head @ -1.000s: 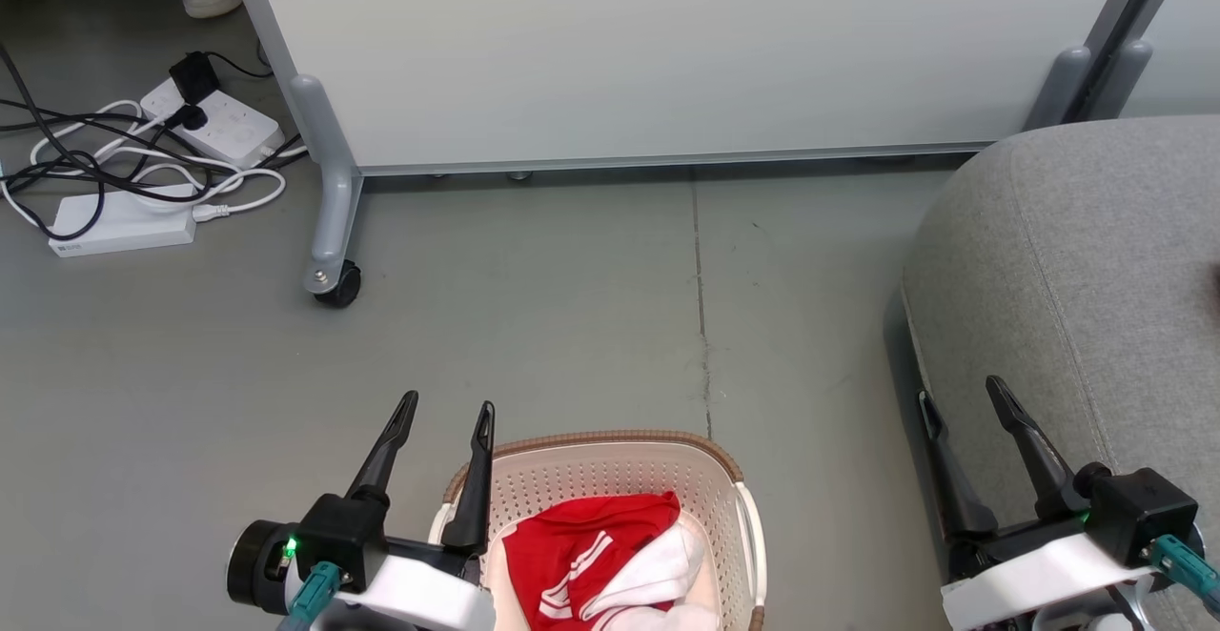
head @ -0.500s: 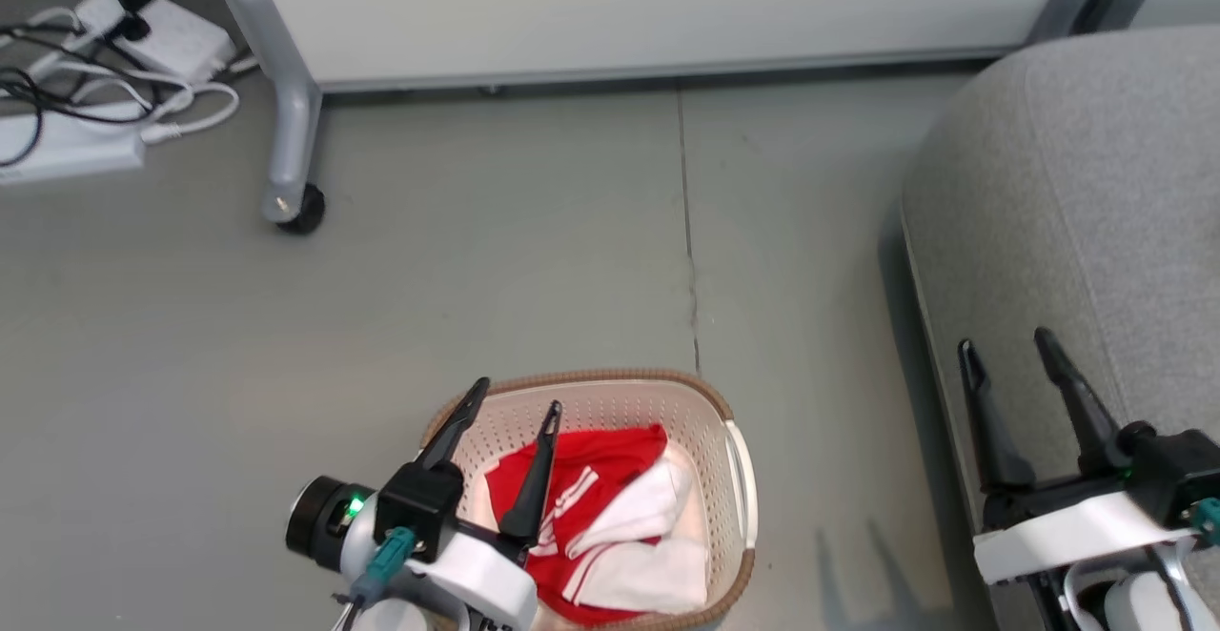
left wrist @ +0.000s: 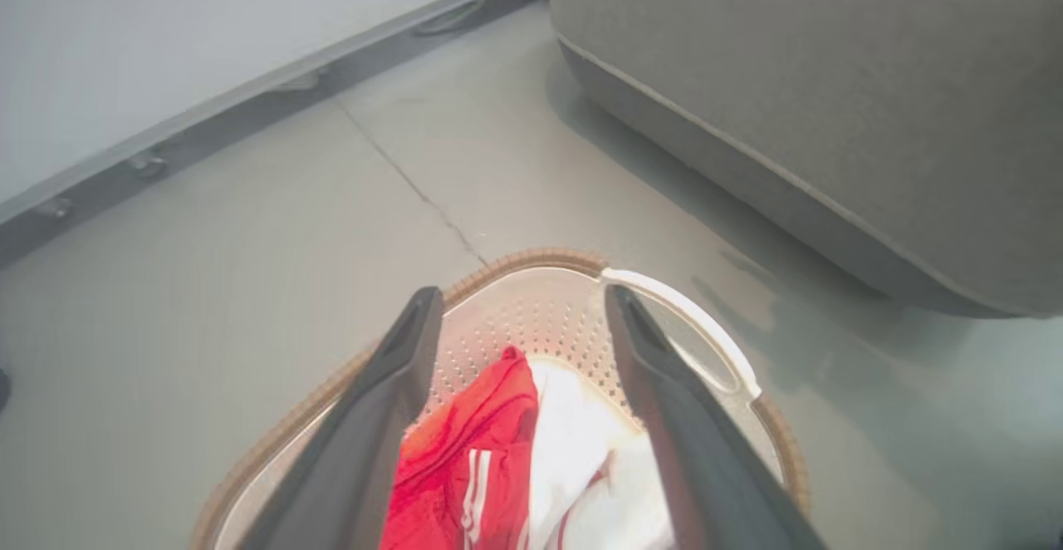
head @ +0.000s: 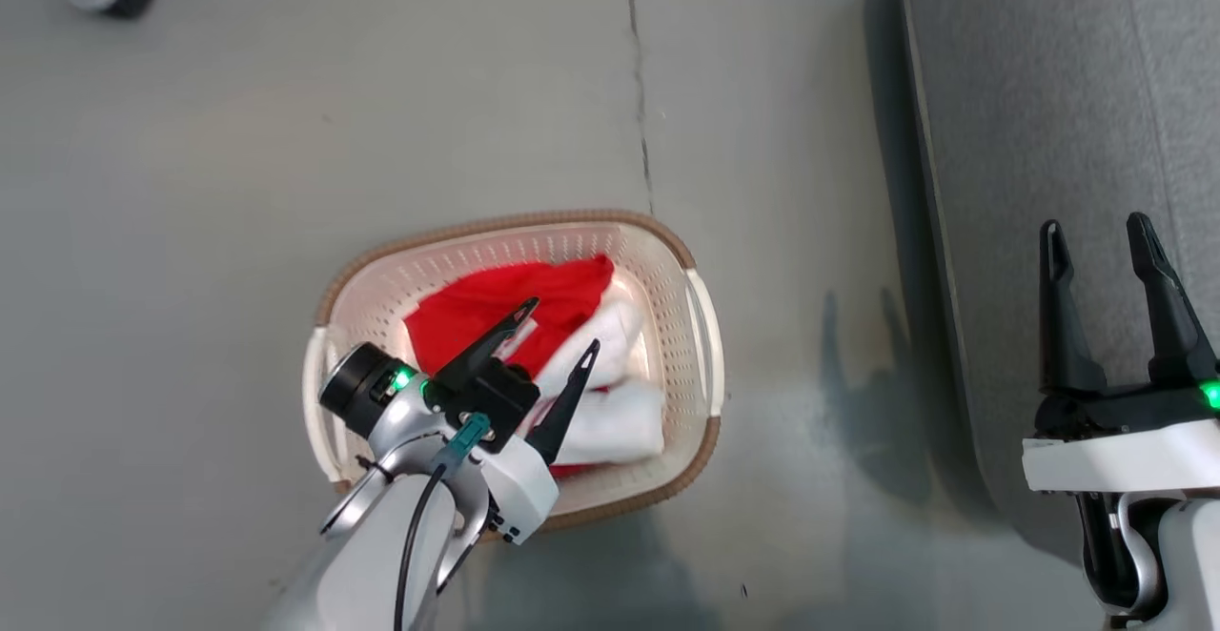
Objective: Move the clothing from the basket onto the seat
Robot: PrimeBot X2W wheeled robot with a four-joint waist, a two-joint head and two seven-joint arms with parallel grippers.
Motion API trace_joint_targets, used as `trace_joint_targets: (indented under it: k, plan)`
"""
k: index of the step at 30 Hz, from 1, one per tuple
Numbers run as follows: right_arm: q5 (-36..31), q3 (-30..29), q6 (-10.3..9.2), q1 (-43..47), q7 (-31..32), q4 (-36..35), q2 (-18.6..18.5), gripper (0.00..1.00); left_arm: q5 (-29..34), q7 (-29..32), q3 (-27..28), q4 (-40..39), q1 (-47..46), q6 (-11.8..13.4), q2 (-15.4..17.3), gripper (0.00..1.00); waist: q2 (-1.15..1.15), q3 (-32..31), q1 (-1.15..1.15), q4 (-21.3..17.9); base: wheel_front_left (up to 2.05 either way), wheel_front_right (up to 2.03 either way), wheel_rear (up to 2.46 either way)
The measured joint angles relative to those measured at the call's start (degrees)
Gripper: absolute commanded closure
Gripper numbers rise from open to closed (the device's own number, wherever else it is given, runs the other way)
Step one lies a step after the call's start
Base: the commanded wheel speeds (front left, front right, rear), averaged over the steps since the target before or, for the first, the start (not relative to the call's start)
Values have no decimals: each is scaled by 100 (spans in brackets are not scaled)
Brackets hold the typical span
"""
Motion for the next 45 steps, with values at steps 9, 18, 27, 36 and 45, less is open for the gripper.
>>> trace_joint_targets:
  k: [9,18,27,36,45]
  plan:
    - [-53,224,0,-232,0,-138,147,0,343,0,-523,1284,-1010,-175,216,0,0,1006,0,-390,0,0,0]
    - [1,364,0,-367,0,-56,280,0,564,0,-1068,2174,-1773,-267,530,0,0,1816,0,-874,0,0,0]
    - [83,642,0,-502,0,-24,337,0,882,145,-1600,3590,-2479,-291,665,0,0,2343,0,-1253,0,0,0]
    - [202,753,-7,-466,-9,-44,341,0,978,889,-1768,3834,-2877,-79,667,0,0,2601,0,-1306,0,0,0]
    - [250,838,-8,-467,-10,-10,349,0,1181,1638,-2036,3857,-3076,335,677,0,0,2730,0,-1288,0,0,0]
